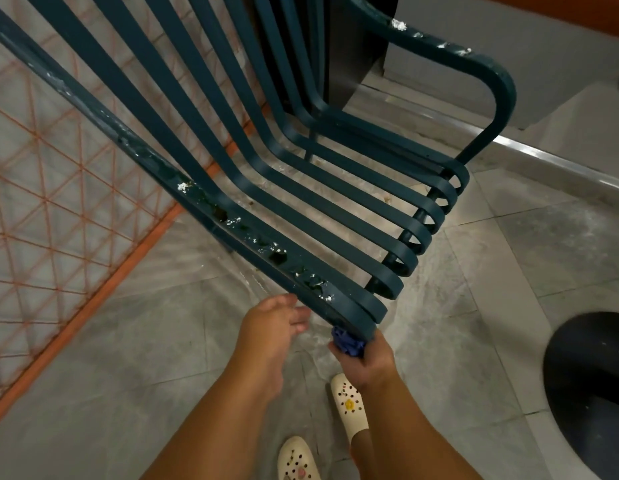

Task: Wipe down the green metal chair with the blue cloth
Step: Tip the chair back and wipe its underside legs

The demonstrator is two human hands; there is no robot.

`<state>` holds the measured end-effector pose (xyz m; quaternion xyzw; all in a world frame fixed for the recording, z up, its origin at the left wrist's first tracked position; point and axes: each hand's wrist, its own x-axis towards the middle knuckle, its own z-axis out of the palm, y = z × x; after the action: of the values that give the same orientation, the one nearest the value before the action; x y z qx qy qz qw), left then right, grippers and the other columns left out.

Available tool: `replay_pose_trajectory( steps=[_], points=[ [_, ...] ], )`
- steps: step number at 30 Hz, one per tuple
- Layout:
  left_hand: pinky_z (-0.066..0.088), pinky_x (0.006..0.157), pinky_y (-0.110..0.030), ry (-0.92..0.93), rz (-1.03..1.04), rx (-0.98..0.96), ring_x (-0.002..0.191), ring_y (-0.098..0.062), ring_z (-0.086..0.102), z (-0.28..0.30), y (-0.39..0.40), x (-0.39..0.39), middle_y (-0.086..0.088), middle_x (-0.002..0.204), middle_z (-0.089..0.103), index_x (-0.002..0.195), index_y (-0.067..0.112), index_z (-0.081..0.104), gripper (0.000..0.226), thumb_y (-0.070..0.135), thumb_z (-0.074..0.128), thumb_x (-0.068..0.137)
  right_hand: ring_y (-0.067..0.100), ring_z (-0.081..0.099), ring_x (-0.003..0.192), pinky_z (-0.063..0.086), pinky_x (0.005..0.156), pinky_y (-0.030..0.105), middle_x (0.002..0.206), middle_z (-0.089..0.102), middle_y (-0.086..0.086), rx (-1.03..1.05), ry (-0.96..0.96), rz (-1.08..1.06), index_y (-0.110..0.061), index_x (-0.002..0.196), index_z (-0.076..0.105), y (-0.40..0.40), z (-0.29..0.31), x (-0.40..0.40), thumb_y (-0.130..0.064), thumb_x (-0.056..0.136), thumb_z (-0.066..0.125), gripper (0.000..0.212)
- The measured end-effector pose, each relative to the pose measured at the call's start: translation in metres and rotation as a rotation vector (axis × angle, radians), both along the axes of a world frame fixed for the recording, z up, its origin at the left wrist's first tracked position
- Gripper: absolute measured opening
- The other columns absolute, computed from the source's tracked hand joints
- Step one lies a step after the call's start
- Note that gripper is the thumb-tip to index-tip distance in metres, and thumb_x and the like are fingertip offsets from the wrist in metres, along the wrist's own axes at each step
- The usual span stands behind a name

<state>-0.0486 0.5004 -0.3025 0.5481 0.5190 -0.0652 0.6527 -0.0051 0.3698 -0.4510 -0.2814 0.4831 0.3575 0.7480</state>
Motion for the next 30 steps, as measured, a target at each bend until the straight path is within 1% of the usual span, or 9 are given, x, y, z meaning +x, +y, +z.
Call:
replay_pose_trajectory(
  steps=[2,3,8,14,17,20,22,26,30],
  points=[
    [0.039,0.074,-0.027,0.000,-0.010,-0.005,0.086,-0.010,0.068,-0.007,-0.005,-0.003,0.003,0.095,0.072,0.111,0.019,0.061,0.025,0.009,0.055,0.089,0.021,0.050,0.070,0.039,0.082,0.026,0.070,0.028,0.028,0.015,-0.035,0.033,-0.005,0.098,0.056,-0.001,-0.016,0.003,-0.020,0.096,0.041,0.022],
    [0.039,0.071,-0.025,-0.004,-0.019,-0.009,0.085,-0.009,0.068,-0.009,-0.006,-0.005,0.004,0.094,0.073,0.109,0.021,0.062,0.024,0.010,0.057,0.089,0.015,0.035,0.058,0.031,0.066,0.025,0.064,0.027,0.017,0.036,-0.044,0.052,-0.014,0.085,0.049,-0.001,-0.025,0.003,-0.019,0.096,0.039,0.017],
    [0.040,0.074,-0.025,-0.041,-0.105,-0.001,0.091,-0.006,0.066,-0.019,-0.014,-0.008,0.010,0.102,0.070,0.105,0.029,0.064,0.026,0.011,0.057,0.089,0.012,0.029,0.053,0.018,0.045,0.022,0.062,0.038,0.005,0.011,-0.082,0.027,-0.016,0.088,0.047,0.006,-0.036,0.003,-0.019,0.102,0.030,0.022],
    [0.048,0.073,-0.020,-0.133,-0.240,-0.057,0.093,-0.005,0.066,-0.016,-0.026,-0.011,0.008,0.099,0.073,0.100,0.023,0.069,0.028,0.003,0.052,0.091,0.026,0.057,0.062,0.039,0.060,0.028,0.068,0.066,0.019,-0.105,-0.172,-0.026,-0.006,0.106,0.060,0.004,0.053,-0.037,-0.024,0.101,0.040,0.027],
    [0.050,0.080,-0.027,-0.205,-0.241,-0.168,0.098,-0.015,0.067,-0.017,-0.024,-0.014,-0.001,0.105,0.072,0.109,0.017,0.067,0.036,-0.003,0.044,0.092,0.018,0.065,0.098,0.047,0.085,0.034,0.119,0.068,0.004,-0.340,-0.582,0.195,-0.027,0.122,0.059,0.004,0.090,-0.063,-0.041,0.095,0.050,0.032],
    [0.054,0.081,-0.024,-0.321,-0.291,-0.310,0.108,-0.019,0.064,-0.017,-0.020,-0.018,-0.005,0.114,0.069,0.118,0.014,0.062,0.032,0.003,0.045,0.092,-0.007,0.017,0.141,0.018,0.115,0.021,0.151,0.024,-0.031,-0.595,-1.075,0.492,-0.061,0.136,0.028,0.008,0.103,-0.072,-0.057,0.091,0.043,0.048],
    [0.053,0.081,-0.023,-0.340,-0.308,-0.298,0.109,-0.020,0.064,-0.017,-0.019,-0.020,-0.007,0.114,0.069,0.120,0.011,0.060,0.030,0.007,0.043,0.095,-0.006,0.000,0.143,0.006,0.117,0.017,0.156,0.010,-0.027,-0.731,-1.216,0.678,-0.055,0.140,0.014,0.006,0.096,-0.065,-0.043,0.097,0.042,0.053],
    [0.048,0.077,-0.014,-0.214,-0.388,-0.020,0.098,-0.005,0.066,-0.021,-0.021,-0.017,0.004,0.101,0.073,0.107,0.020,0.067,0.022,0.020,0.048,0.097,0.006,0.031,0.138,0.028,0.115,0.036,0.148,0.035,-0.008,-0.746,-1.237,0.753,-0.029,0.146,0.029,-0.012,0.074,-0.049,-0.011,0.096,0.051,0.058],
    [0.048,0.060,-0.013,-0.115,-0.340,0.287,0.077,-0.005,0.068,-0.027,-0.029,-0.009,0.007,0.080,0.073,0.085,0.024,0.068,0.010,0.025,0.059,0.091,0.003,0.038,0.133,0.034,0.112,0.032,0.145,0.041,-0.013,-0.605,-1.089,0.644,-0.043,0.139,0.029,-0.012,0.070,-0.048,-0.026,0.100,0.046,0.046]
  ],
)
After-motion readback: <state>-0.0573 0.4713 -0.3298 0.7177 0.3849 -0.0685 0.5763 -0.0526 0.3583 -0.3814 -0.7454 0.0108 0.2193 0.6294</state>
